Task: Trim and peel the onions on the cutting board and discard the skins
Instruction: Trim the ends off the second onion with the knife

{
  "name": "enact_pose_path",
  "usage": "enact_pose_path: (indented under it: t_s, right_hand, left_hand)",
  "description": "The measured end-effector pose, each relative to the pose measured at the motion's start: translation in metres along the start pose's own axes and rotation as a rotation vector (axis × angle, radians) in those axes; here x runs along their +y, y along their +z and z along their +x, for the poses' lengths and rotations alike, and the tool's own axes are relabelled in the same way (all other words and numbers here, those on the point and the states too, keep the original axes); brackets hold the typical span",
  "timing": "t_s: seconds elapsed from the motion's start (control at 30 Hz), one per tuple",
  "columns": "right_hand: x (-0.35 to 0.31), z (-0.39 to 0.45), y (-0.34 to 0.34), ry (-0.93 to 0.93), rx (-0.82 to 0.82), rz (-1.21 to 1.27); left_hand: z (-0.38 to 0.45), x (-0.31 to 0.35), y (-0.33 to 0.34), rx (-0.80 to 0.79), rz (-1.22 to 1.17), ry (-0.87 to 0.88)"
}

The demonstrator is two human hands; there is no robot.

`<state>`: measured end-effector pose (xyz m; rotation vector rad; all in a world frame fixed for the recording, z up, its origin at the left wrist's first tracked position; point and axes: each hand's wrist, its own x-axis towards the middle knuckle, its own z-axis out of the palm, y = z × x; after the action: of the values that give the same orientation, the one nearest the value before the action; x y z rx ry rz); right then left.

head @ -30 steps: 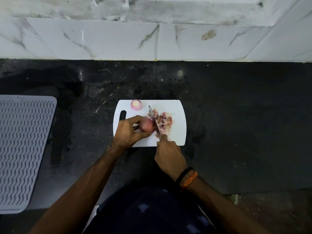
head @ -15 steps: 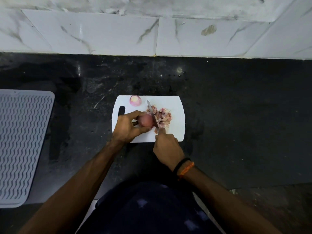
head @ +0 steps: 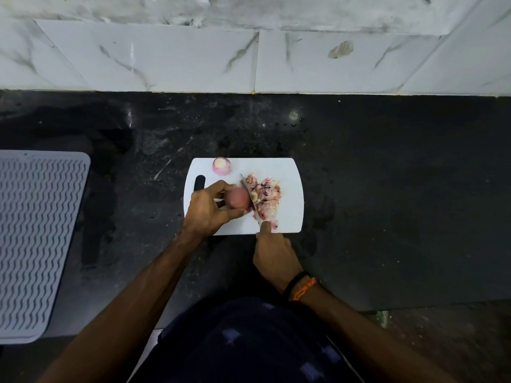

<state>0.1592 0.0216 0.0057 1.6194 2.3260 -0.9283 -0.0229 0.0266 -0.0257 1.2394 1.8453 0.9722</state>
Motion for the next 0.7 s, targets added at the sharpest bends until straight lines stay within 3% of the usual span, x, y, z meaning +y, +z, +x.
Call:
enact_pose_path:
  t_s: [0.17,0.5,0.7]
  right_hand:
    - [0.006,0.0,0.006,0.013,0.015,0.009]
    - [0.02,-0.002,-0.009,-0.117,0.192,0.119]
    - [0.03,-0.007,-0.022,-0.138,0.261,0.142]
  left_hand:
    - [-0.004,-0.001,-0.001,0.049,-0.073,-0.03]
    - [-0.01,0.008,-0.003,0.278,-0.584,-0.148]
    - [-0.015,0.008,-0.004,0.274,-0.819,-0.261]
